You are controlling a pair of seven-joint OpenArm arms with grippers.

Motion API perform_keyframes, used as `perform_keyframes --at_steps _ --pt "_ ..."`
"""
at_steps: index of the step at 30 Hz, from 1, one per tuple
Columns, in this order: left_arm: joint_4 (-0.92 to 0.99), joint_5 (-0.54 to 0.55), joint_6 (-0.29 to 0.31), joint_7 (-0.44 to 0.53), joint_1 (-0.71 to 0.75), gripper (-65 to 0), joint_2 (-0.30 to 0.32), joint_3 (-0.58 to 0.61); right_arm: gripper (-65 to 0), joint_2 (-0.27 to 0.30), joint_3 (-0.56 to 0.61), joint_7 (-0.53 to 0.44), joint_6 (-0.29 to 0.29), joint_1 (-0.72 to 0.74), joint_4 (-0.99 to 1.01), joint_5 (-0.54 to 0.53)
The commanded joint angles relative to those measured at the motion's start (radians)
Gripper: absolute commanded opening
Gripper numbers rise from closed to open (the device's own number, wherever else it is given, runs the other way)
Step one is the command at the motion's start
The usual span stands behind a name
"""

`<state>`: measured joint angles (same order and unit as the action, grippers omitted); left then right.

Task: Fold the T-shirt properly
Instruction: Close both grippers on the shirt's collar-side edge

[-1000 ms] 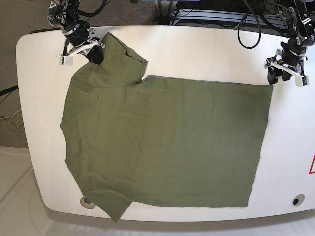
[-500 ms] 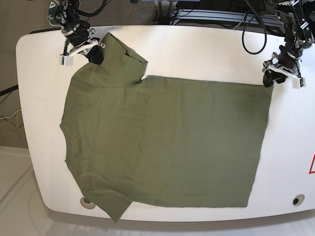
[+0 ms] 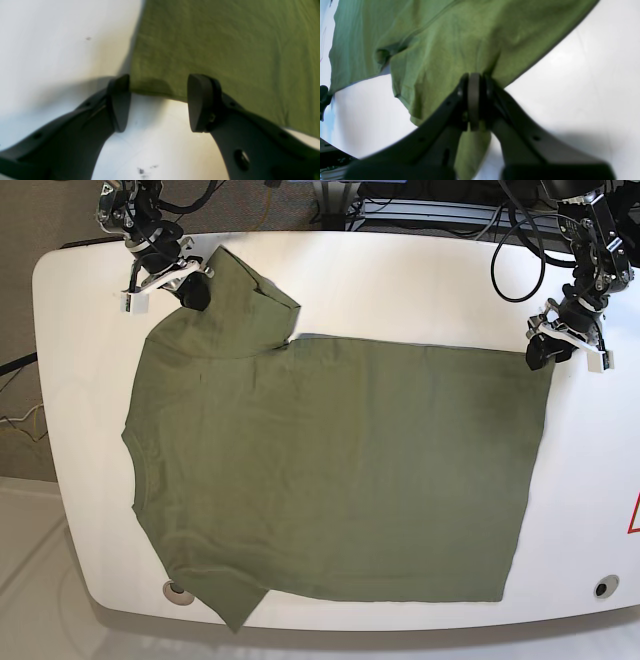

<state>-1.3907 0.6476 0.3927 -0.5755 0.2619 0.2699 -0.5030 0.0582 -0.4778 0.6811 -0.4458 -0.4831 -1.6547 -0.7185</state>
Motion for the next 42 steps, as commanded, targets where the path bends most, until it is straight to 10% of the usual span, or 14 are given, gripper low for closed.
perform_keyframes --at_steps 1,22,24,26,29,42 --pt "-0.008 -0.014 -0.02 -0.015 -0.002 -32.2 0.011 -0.004 -62.2 0.004 -0.003 0.015 0.003 -0.009 -0.007 0.012" --pt "-0.015 -0.005 -0.083 0.003 -0.002 -32.9 0.003 0.013 -61.8 0.003 -0.005 0.014 -0.008 -0.006 -0.007 0.002" --pt "-0.013 -0.002 -0.077 0.009 -0.002 -35.0 0.002 0.01 -61.9 0.002 -0.005 0.013 -0.012 -0.005 -0.008 0.002" --pt "-0.015 0.006 -0.024 0.037 -0.001 -57.1 0.001 0.009 -62.0 0.003 -0.004 0.016 -0.016 -0.008 -0.007 0.004" --pt "-0.014 0.007 -0.007 0.037 -0.002 -64.5 -0.001 0.011 -62.3 0.002 -0.003 0.016 -0.019 -0.007 -0.007 0.004" --pt "-0.031 0.006 -0.008 0.038 0.006 -65.0 -0.009 0.024 -65.0 0.006 -0.005 0.017 -0.009 0.0 -0.004 0.004"
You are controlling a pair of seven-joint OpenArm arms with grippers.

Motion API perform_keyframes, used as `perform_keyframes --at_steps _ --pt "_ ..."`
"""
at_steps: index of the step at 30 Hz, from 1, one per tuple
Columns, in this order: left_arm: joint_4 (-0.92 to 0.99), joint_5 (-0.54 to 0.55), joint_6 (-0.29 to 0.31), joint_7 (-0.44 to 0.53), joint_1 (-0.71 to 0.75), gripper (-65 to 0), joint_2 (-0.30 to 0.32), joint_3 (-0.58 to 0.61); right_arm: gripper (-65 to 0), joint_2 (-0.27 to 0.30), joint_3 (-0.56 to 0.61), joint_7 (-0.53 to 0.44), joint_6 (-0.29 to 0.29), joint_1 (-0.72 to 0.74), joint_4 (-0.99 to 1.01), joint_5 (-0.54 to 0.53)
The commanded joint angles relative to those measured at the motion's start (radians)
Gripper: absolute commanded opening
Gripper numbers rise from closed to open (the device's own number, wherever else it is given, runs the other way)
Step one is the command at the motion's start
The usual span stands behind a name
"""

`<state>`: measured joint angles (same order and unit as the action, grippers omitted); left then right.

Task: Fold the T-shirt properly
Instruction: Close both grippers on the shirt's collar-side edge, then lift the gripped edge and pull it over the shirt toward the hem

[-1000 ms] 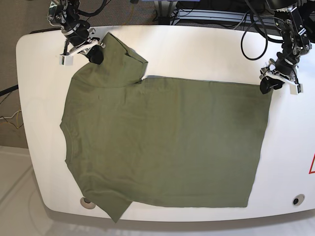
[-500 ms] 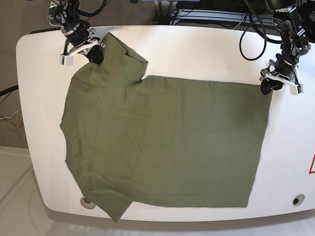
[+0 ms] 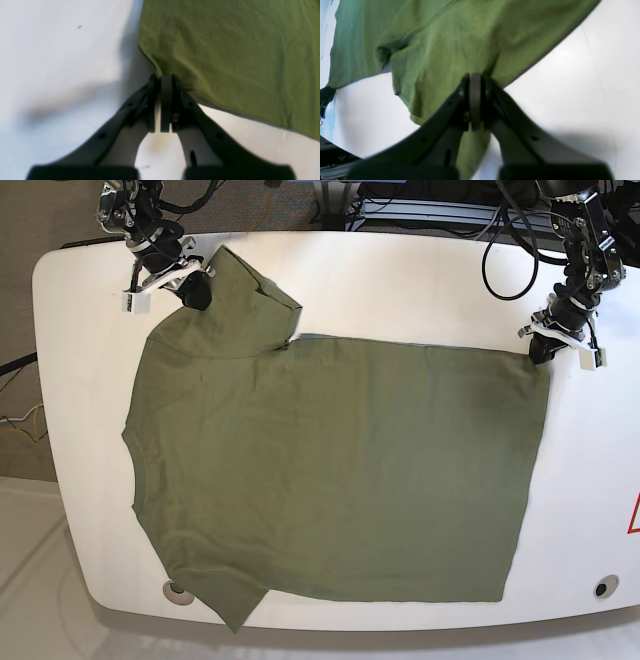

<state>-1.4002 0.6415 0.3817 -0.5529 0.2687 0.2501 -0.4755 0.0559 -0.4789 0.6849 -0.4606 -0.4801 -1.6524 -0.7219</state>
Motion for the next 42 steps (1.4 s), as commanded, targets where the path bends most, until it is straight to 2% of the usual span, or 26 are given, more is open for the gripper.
perform_keyframes --at_steps 1,24,30,42 --pt "-0.021 0.013 0.003 0.016 0.001 -65.0 0.012 -0.003 -65.0 0.009 -0.004 0.014 0.006 -0.004 -0.006 0.006" --pt "-0.066 0.024 -0.002 0.039 0.053 -65.0 0.02 -0.006 -65.0 0.01 -0.049 0.025 -0.003 -0.029 -0.035 -0.015" --pt "-0.168 0.025 0.006 0.031 0.115 -65.0 0.019 -0.027 -65.0 0.011 -0.066 0.025 -0.014 -0.099 -0.102 -0.064" --pt "-0.247 0.02 0.005 0.028 0.217 -65.0 0.017 -0.023 -65.0 0.008 -0.081 0.038 -0.028 -0.218 -0.213 -0.106"
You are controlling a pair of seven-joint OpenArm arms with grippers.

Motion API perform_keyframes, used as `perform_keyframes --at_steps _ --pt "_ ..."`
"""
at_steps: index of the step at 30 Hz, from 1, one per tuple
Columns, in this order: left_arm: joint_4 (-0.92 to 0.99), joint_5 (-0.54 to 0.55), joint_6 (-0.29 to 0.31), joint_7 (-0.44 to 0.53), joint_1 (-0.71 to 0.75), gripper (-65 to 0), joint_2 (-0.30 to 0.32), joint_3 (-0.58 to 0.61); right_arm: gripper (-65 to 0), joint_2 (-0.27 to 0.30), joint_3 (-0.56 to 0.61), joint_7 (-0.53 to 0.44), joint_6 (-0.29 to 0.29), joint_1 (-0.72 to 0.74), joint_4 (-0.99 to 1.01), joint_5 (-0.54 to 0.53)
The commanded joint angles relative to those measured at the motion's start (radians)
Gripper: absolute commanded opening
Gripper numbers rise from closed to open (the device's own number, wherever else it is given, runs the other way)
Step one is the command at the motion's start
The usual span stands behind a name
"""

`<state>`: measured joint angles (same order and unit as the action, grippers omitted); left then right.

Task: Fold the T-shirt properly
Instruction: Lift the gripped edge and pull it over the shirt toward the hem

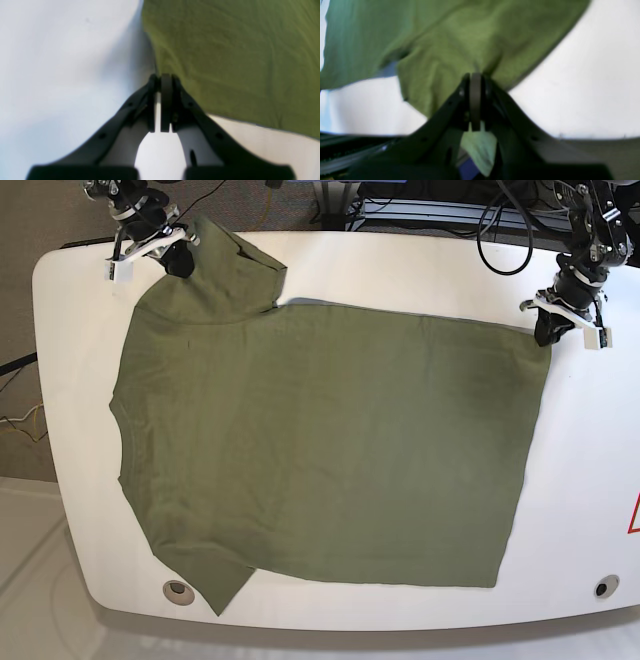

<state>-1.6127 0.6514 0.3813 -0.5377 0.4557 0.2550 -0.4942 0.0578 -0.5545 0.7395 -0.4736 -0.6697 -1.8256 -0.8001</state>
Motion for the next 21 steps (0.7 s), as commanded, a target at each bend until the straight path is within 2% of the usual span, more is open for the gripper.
perform_keyframes --at_steps 1,18,21 --pt "-0.04 0.01 0.006 0.013 0.036 -65.0 0.012 -0.005 -65.0 0.005 -0.006 -0.017 -0.016 -0.038 -0.047 -0.029" --pt "-0.076 0.009 0.003 0.019 0.083 -65.0 0.015 -0.018 -65.0 0.011 -0.012 -0.021 -0.025 -0.077 -0.09 -0.031" --pt "-0.087 0.015 0.007 0.014 0.069 -65.0 0.028 -0.031 -65.0 0.034 -0.02 -0.018 -0.018 -0.046 -0.075 -0.031"
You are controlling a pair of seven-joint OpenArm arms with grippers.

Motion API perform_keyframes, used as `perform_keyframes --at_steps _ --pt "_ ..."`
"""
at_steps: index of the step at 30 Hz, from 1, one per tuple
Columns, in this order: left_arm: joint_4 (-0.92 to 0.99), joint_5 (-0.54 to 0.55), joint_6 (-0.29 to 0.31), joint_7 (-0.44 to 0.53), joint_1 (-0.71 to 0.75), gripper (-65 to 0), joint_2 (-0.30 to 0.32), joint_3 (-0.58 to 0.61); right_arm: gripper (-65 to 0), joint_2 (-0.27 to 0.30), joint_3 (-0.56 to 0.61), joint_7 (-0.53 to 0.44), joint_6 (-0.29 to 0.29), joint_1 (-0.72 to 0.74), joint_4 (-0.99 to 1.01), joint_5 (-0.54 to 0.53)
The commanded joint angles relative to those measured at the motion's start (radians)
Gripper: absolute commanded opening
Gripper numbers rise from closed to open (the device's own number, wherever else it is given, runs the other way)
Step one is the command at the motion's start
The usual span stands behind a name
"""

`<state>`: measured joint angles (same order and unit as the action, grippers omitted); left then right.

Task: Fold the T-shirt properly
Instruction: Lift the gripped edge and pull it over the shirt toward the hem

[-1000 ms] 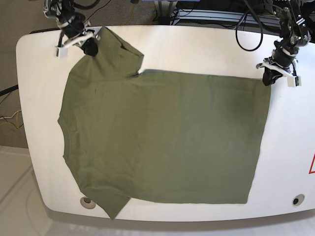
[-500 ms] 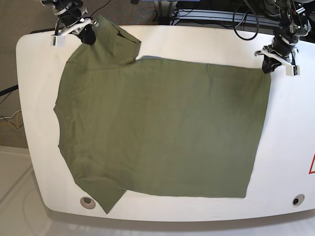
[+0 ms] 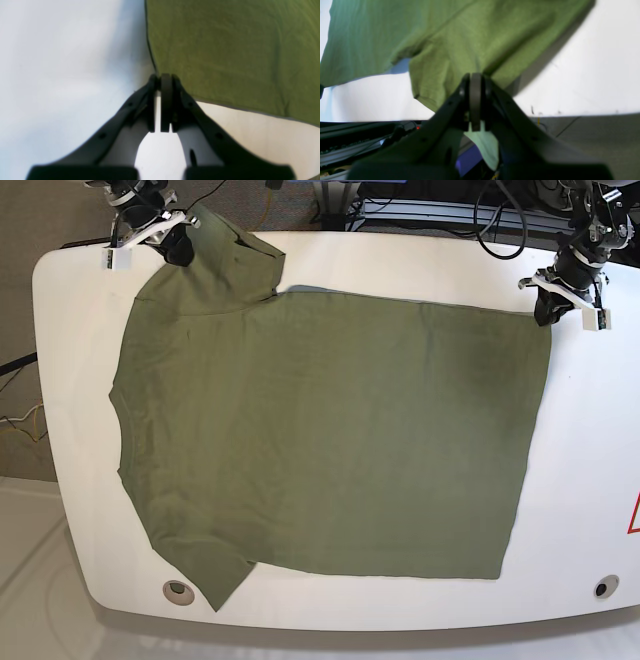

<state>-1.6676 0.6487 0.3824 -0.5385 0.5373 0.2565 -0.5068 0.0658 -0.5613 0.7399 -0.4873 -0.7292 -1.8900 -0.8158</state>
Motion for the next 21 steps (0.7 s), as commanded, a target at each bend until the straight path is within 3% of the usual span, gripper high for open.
perform_keyframes --at_steps 1,21 --pt "-0.035 0.018 0.005 0.015 -0.014 -65.0 0.028 -0.021 -65.0 0.028 -0.015 -0.018 -0.004 0.016 -0.01 -0.015" --pt "-0.127 0.019 0.022 -0.022 0.003 -65.0 0.02 -0.1 -65.0 0.019 -0.047 -0.022 -0.002 0.013 -0.027 -0.018"
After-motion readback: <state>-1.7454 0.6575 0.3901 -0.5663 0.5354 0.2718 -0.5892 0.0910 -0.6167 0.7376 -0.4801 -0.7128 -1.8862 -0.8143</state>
